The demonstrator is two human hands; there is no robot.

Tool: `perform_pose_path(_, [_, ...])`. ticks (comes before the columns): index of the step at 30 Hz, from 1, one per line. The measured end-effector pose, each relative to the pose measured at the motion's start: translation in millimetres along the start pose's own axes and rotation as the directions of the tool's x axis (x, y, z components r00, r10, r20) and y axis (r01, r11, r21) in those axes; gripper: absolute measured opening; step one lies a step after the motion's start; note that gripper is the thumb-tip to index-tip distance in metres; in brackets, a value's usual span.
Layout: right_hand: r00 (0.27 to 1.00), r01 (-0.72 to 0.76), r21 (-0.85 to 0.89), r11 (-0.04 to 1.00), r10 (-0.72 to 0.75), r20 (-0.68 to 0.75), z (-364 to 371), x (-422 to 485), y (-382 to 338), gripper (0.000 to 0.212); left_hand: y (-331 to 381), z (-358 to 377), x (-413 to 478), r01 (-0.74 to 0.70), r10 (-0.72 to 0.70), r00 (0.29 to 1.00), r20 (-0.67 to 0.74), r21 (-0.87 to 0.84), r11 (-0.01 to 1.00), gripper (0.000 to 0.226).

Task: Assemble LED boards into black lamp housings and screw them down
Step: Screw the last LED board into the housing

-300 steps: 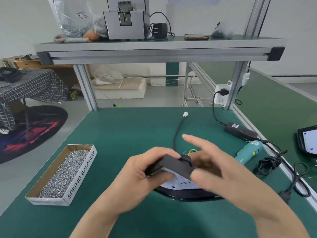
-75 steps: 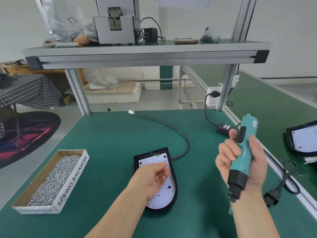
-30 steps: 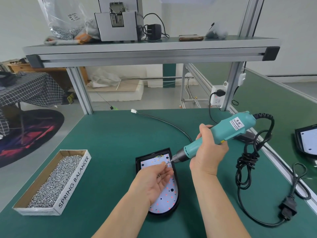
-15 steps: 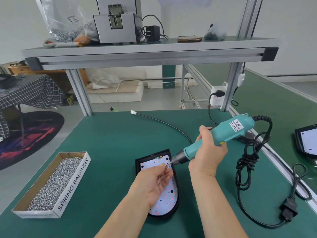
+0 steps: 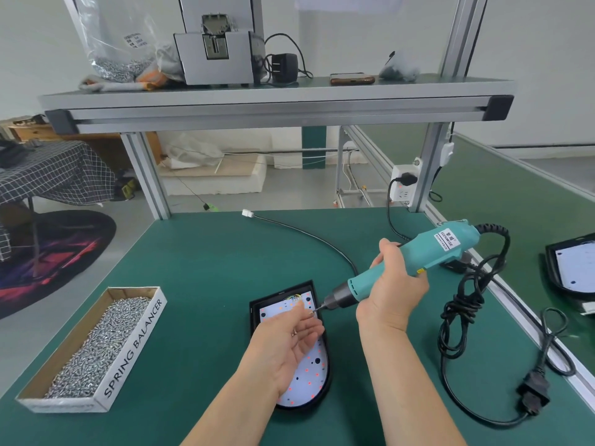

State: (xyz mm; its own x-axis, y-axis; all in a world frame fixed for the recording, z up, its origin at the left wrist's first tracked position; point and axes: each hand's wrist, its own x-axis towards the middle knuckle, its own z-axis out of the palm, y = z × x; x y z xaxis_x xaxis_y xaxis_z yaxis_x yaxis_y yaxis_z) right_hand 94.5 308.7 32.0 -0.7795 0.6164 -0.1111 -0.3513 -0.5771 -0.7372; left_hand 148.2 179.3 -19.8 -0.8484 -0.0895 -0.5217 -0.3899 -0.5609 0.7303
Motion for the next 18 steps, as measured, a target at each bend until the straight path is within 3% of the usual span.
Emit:
perform_pose_path(2, [1.0, 0.008, 0.007, 1.0, -0.008, 0.006, -1, 2, -3, 0.02, 2, -1, -1, -0.036, 0.037, 0.999, -0.017, 0.057, 0.998, 0.031])
perform_pose_path(4, [1.0, 0.017, 0.026, 1.0, -0.017, 0.022, 0, 4, -7, 0.02, 5, -6, 0, -0.158, 0.174, 0.984, -0.033, 0.281, 0.947, 0.024])
perform_pose_path(5, [0.999, 0.022, 0.036, 0.999, -0.023, 0.03, 1, 5, -9, 0.02, 6, -11, 3, -0.237, 0.291, 0.956, -0.031, 0.502, 0.832, 0.018])
perform_pose_path(7, [0.998, 0.044, 0.048, 0.998, -0.046, 0.052, 3, 5, -12, 0.018, 10, -16, 6, -0.306, 0.478, 0.874, 0.093, 0.869, 0.39, 0.023])
perform_pose_path(8, [0.996, 0.059, 0.044, 0.997, -0.062, 0.068, 5, 6, -12, 0.017, 11, -16, 5, -0.274, 0.487, 0.859, 0.158, 0.945, 0.176, 0.031])
perform_pose_path(10, [0.991, 0.089, 0.014, 0.996, -0.09, 0.102, 9, 6, -12, 0.015, 13, -13, 5, -0.213, 0.45, 0.861, 0.236, 0.972, -0.102, 0.039])
perform_pose_path(12, [0.98, 0.135, -0.03, 0.99, -0.13, 0.149, 13, 6, -10, 0.014, 11, -7, 6, -0.215, 0.433, 0.845, 0.315, 0.94, -0.265, 0.03])
perform_pose_path(15, [0.932, 0.28, -0.157, 0.947, -0.229, 0.282, 18, 6, -4, 0.02, 10, 4, 11, -0.2, 0.406, 0.832, 0.378, 0.887, -0.416, 0.03])
perform_pose_path(18, [0.877, 0.392, -0.249, 0.886, -0.278, 0.391, 20, 8, 7, 0.018, 11, 14, 13, -0.175, 0.372, 0.852, 0.368, 0.87, -0.46, 0.02])
